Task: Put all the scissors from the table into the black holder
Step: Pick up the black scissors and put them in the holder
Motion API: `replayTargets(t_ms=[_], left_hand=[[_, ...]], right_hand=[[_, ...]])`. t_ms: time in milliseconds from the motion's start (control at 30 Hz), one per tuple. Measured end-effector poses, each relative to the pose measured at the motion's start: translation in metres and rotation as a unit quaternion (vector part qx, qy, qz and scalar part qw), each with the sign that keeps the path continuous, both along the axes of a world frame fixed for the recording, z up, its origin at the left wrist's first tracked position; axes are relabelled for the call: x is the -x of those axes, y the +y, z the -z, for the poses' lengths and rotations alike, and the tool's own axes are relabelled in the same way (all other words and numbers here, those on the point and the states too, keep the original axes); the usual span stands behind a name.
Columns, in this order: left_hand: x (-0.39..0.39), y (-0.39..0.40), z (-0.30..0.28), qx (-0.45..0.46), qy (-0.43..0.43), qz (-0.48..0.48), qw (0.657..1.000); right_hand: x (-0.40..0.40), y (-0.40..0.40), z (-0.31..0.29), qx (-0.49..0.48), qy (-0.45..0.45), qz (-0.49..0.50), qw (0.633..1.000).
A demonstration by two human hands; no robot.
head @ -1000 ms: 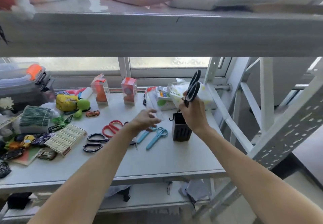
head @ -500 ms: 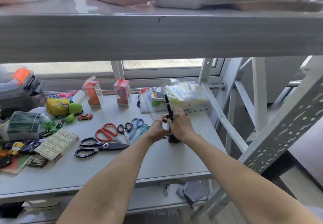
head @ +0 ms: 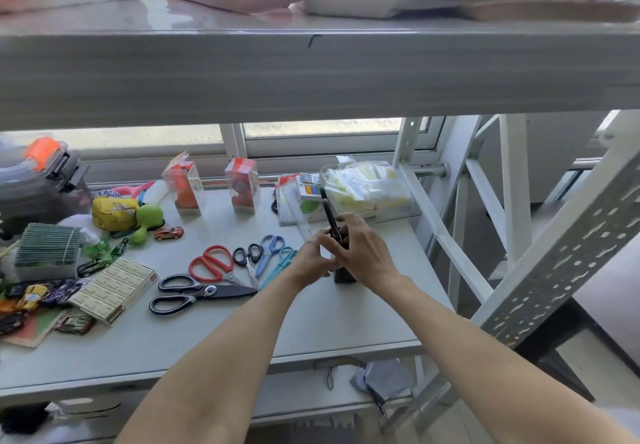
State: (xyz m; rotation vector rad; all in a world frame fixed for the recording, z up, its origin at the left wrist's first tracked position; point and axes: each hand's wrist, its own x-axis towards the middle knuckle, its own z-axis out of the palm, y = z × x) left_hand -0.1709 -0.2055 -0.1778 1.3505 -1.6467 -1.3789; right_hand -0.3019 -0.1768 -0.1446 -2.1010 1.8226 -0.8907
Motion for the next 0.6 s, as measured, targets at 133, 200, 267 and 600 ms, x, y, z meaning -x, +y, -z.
replayTargets(t_ms=[133,200,267,600], left_hand=[[0.0,0.0,0.0,-0.005,-0.018,0.0,1.0],[0.0,0.001,0.0,-0.009,-0.021,-0.003,1.0],[-0.003,0.001,-0.001,-0.015,-0.03,0.002,0.999],[-0.119,0.03,0.019,0.123,-0.149,-0.332,0.923]], right_hand=[[0.002,0.002,-0.007,0.081,-0.053,0.031,0.995],[-0.001,0.0,-0.012,0.113,-0.092,0.055,0.988],[-0.005,-0.001,-0.017,0.145,-0.103,0.068,0.982],[-0.11,0.018,-0.016,0.171,-0.04,-0.125,0.976]])
